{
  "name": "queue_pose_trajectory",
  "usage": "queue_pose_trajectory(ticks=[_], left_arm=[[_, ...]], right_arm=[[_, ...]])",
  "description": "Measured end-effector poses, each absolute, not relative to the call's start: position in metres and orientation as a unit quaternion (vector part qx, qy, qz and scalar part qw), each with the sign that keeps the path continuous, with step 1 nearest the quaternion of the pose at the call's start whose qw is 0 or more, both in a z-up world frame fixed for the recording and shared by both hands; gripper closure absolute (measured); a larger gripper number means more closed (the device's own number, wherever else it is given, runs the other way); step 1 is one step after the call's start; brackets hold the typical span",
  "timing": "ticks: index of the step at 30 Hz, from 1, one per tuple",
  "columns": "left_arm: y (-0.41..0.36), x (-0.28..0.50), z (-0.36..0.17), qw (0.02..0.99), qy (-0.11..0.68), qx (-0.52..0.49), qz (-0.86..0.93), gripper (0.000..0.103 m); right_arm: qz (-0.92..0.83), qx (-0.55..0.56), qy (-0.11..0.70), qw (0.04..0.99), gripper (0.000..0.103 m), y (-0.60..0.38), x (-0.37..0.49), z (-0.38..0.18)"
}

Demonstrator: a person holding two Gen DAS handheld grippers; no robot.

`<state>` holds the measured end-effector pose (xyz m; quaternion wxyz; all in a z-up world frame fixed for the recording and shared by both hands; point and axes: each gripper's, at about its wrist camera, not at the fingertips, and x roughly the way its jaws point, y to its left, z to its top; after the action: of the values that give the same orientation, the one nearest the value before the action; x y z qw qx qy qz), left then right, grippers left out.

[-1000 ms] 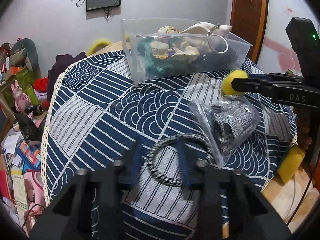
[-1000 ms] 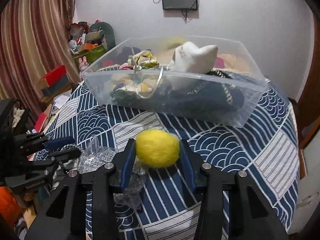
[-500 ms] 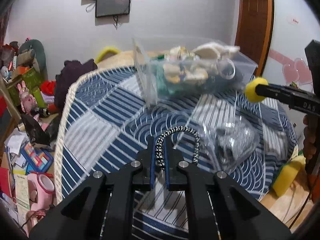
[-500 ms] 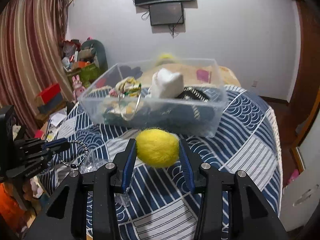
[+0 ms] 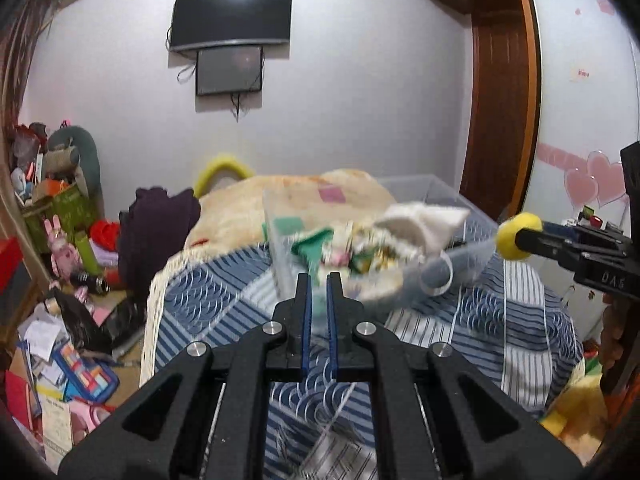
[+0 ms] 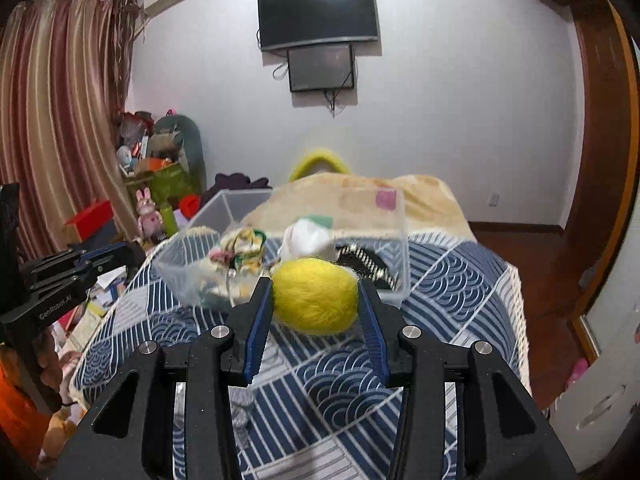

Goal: Organize soft objects
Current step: 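Carry the yellow felt ball with the right tool while the left carries the braided bracelet into the box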

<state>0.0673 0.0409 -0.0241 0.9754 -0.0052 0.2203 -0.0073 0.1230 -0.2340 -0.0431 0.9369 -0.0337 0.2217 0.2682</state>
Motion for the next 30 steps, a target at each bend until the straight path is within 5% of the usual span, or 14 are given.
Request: queue_pose_trajectory(ticks=[11, 13, 15, 18, 26, 28, 30], left_arm=[[0.055, 0.07, -0.055, 0.955, 0.296, -0.015, -0.019, 0.094], [0.055, 0.067, -0.065, 0.95, 0.31, -0.011, -0.023, 0.088], [0.051, 0.062, -0.077, 0.946, 0.323, -0.006, -0.03, 0.068], [0.047, 0.058, -0.091, 0.94, 0.339, -0.011, -0.041, 0.06], [0.035, 0.064, -0.128, 0.92, 0.388, -0.004, -0.056, 0.06], [0.034, 0.064, -0.129, 0.925, 0.376, -0.008, -0.052, 0.069], [0.03, 0.065, -0.13, 0.928, 0.37, -0.001, -0.049, 0.096]], right_arm=[[0.27, -0.022, 0.24, 0.932, 0.064, -0.239, 0.131, -0.051], [0.271, -0.025, 0.242, 0.931, 0.064, -0.237, 0.13, -0.051], [0.273, -0.027, 0.244, 0.93, 0.064, -0.236, 0.129, -0.052], [0.273, -0.027, 0.248, 0.929, 0.064, -0.235, 0.129, -0.053], [0.275, -0.024, 0.253, 0.927, 0.064, -0.236, 0.131, -0.056], [0.276, -0.024, 0.253, 0.927, 0.064, -0.236, 0.131, -0.056], [0.275, -0.024, 0.253, 0.927, 0.064, -0.235, 0.132, -0.056]])
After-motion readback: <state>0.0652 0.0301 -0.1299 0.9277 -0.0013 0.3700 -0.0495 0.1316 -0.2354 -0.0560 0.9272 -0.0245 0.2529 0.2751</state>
